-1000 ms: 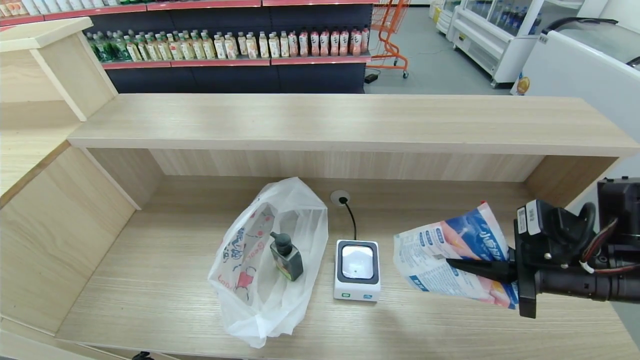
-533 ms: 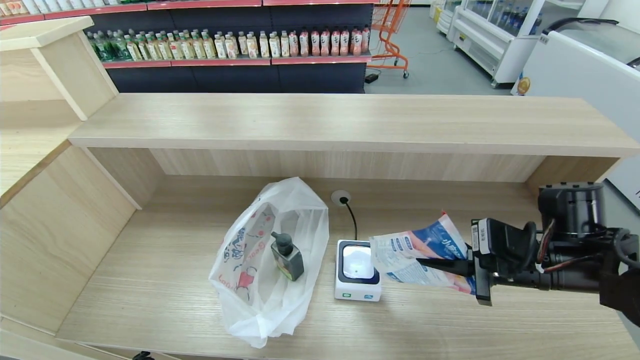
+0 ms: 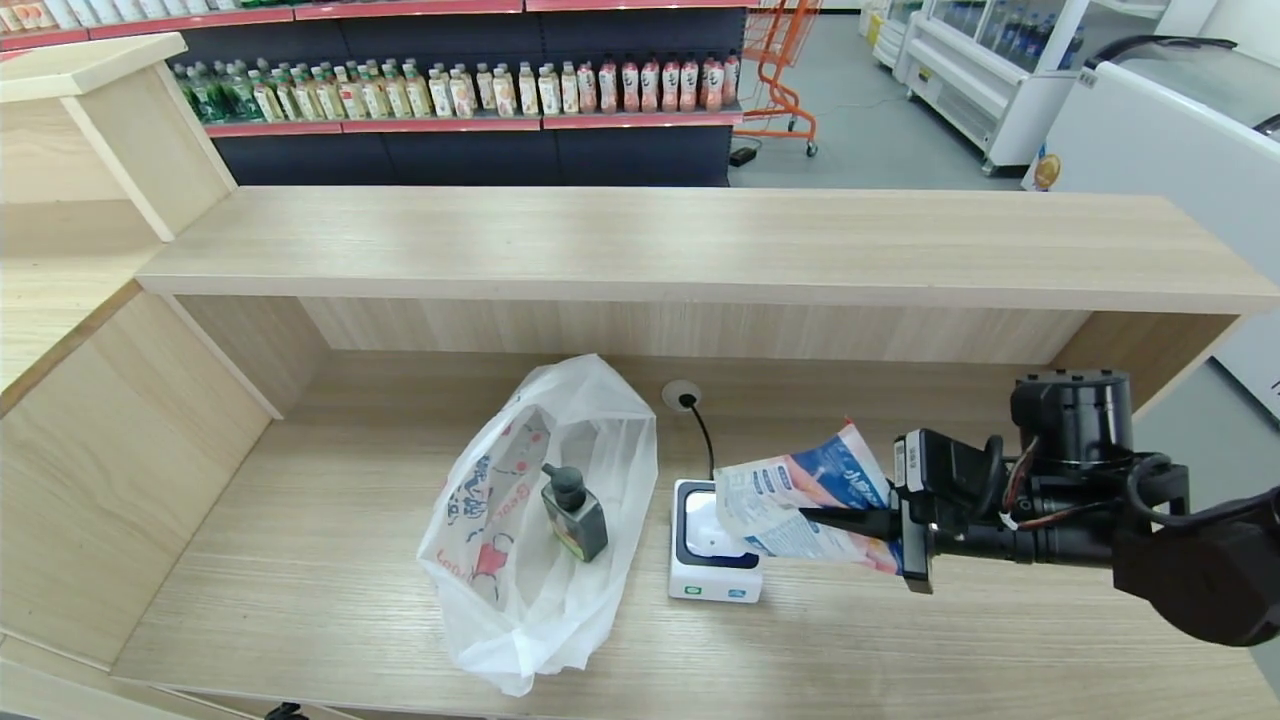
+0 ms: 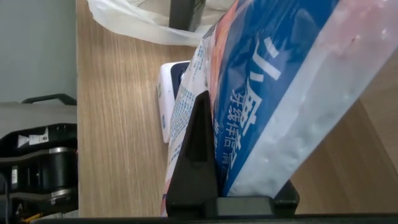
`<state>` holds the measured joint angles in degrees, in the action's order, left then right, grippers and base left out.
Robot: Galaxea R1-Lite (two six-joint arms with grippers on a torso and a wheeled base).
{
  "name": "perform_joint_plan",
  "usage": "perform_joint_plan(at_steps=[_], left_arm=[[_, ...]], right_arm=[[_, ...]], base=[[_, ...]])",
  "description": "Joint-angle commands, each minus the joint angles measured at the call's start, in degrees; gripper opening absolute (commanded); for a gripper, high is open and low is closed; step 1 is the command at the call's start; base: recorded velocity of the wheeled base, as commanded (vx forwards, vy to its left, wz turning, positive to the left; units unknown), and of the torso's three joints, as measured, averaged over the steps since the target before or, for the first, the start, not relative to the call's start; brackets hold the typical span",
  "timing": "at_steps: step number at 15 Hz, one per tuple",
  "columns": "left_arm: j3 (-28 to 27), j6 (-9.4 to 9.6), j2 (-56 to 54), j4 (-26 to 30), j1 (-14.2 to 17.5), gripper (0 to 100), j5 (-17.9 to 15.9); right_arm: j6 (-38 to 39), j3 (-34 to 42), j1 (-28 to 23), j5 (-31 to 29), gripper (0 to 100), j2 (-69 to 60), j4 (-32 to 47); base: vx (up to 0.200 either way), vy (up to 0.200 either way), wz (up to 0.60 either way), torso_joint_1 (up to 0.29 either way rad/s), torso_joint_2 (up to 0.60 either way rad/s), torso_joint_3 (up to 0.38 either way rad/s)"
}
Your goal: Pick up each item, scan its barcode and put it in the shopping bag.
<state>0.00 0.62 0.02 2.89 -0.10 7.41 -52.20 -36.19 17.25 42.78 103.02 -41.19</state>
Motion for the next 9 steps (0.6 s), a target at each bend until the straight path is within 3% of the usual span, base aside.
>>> perform_joint_plan(at_steps=[1, 5, 9], left_arm=[[0.00, -0.01, -0.02, 0.01, 0.01, 100, 0.06], [0.00, -0.01, -0.02, 0.01, 0.01, 100, -0.03], [0.00, -0.01, -0.02, 0.01, 0.01, 100, 0.06]], right_arm=[[0.34, -2.57, 0.77, 0.03, 0, 2.89, -0.20], [0.34, -5.03, 0.86, 0.03, 0, 5.87, -0.64], [2.37, -5.55, 2.70, 0.64, 0, 10.71, -8.64]], base=[[0.000, 0.000, 0.00, 0.000, 0.00, 0.000], [0.000, 0.000, 0.00, 0.000, 0.00, 0.000], [0.000, 0.000, 0.00, 0.000, 0.00, 0.000]])
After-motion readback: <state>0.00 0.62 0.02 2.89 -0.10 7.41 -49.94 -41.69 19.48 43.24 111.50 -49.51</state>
